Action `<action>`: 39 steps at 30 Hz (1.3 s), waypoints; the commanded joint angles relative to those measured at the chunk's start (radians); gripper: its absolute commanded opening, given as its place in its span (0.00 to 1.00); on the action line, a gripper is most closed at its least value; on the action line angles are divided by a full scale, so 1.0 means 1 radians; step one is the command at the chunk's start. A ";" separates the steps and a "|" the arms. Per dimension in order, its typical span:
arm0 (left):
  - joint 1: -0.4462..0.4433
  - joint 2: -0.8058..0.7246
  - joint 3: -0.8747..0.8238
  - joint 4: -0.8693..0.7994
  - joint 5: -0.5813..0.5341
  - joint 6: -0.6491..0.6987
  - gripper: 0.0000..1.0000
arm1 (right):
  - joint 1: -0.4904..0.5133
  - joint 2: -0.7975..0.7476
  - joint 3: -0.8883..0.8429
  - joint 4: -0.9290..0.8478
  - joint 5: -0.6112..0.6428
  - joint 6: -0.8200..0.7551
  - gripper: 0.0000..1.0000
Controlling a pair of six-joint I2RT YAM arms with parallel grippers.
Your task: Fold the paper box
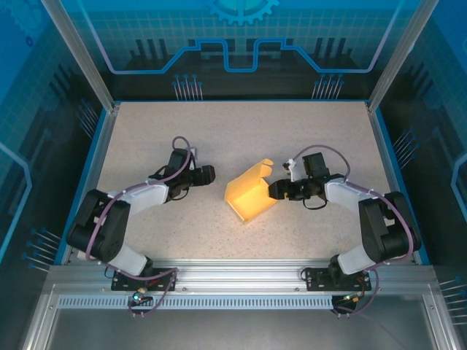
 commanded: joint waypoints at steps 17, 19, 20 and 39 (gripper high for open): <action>-0.107 0.199 0.166 -0.093 -0.162 0.065 0.76 | 0.006 -0.003 -0.007 0.005 0.033 -0.022 0.66; -0.112 0.210 0.174 -0.093 -0.175 0.069 0.73 | 0.006 0.000 -0.007 0.001 0.037 -0.026 0.66; -0.115 0.214 0.177 -0.093 -0.177 0.069 0.72 | 0.006 -0.001 -0.007 0.001 0.039 -0.026 0.66; -0.132 0.217 0.176 -0.095 -0.191 0.100 0.49 | 0.020 0.005 0.007 -0.013 0.058 -0.026 0.66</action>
